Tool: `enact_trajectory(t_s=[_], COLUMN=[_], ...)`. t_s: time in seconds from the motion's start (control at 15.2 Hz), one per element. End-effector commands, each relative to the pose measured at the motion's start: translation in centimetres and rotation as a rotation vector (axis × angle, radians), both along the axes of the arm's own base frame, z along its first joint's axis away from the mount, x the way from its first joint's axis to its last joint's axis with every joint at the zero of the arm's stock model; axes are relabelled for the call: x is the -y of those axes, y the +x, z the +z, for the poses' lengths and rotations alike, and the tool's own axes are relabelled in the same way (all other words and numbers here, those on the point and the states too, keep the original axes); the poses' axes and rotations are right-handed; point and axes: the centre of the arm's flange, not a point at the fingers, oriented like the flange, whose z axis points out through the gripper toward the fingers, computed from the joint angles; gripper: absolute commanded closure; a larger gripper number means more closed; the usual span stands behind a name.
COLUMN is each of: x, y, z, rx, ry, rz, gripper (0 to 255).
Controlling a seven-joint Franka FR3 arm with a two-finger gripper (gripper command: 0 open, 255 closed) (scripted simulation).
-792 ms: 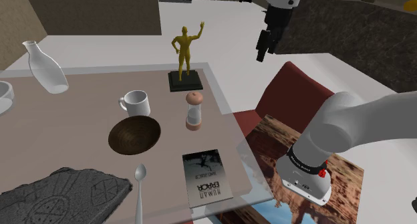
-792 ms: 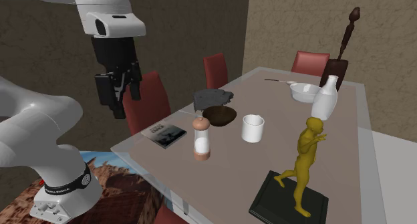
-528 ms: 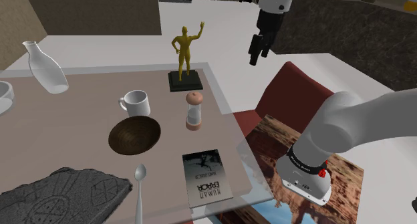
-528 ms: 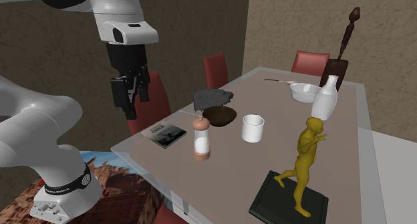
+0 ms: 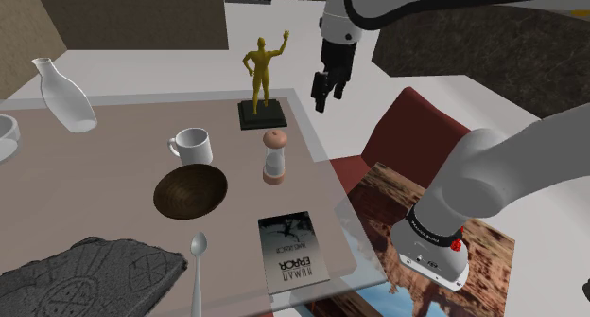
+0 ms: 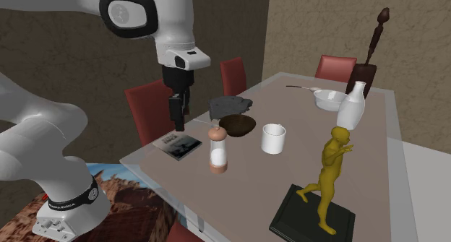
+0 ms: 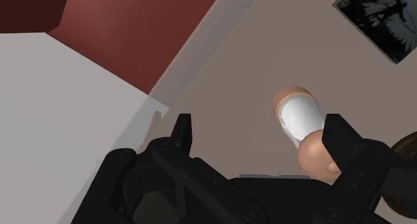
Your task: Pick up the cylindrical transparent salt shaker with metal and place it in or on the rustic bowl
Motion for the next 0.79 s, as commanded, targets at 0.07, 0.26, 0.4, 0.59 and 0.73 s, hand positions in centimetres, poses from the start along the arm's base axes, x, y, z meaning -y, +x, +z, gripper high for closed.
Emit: enact_trajectory(t_s=[0.07,0.26,0.4,0.59,0.73], x=[-2.7,-5.5,-7.4,-10.3,-10.5], y=[2.0,4.0,5.3,7.2,7.3], z=[-2.0,-4.0,-5.4,-7.4,-8.0], rx=[-0.005,-0.011,-0.015,-0.021,-0.021], ry=[0.004,0.007,0.009,0.012,0.012], rz=[0.014,0.028,0.037,0.051,0.051], gripper=[0,0,0,0,0])
